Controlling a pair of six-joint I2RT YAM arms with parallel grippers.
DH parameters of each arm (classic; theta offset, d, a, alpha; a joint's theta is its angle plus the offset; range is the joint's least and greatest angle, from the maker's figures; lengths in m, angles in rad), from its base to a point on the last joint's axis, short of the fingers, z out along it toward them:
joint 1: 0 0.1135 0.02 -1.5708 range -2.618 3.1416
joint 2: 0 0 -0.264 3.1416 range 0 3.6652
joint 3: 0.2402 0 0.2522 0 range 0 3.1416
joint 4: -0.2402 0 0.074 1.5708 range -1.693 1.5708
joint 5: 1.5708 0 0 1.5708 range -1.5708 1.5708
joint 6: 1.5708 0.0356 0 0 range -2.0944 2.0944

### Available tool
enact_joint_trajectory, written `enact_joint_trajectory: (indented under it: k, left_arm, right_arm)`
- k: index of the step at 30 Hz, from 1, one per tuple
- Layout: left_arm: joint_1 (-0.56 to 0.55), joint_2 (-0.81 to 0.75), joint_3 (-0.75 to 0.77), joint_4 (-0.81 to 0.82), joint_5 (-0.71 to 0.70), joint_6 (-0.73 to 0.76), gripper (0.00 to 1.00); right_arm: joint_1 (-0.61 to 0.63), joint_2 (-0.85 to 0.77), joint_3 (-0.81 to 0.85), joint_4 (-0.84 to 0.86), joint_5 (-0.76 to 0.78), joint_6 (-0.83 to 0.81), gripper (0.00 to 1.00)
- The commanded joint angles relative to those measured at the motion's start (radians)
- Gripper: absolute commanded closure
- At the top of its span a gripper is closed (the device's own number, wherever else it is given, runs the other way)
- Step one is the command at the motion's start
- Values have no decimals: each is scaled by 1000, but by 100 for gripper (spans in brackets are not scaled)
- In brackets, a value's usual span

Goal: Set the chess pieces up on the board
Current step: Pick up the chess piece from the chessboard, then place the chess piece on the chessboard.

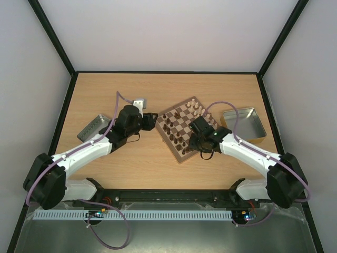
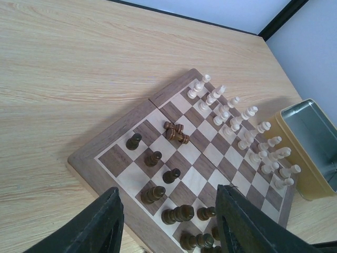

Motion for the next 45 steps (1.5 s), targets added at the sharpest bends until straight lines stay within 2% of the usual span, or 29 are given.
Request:
enact_joint_trajectory:
  k: [1, 6, 14, 22, 27, 37, 45]
  left_arm:
    - [12, -23, -14, 5, 10, -9, 50]
    - [21, -22, -23, 9, 22, -7, 50]
    - [34, -31, -24, 10, 32, -13, 50]
    - [46, -47, -21, 5, 40, -16, 50]
    - [55, -52, -24, 2, 41, -16, 51]
    - [77, -74, -31, -11, 36, -16, 50]
    - [130, -113, -62, -31, 13, -58, 50]
  right_arm:
    - [9, 32, 0, 14, 37, 14, 66]
    - [8, 56, -1, 19, 38, 35, 70]
    - [9, 86, -8, 39, 8, 46, 71]
    - [9, 96, -8, 38, 23, 58, 80]
    - [8, 93, 12, 16, 61, 50, 89]
    - [10, 114, 162, -46, 150, -12, 89]
    - [10, 260, 423, -8, 139, -115, 89]
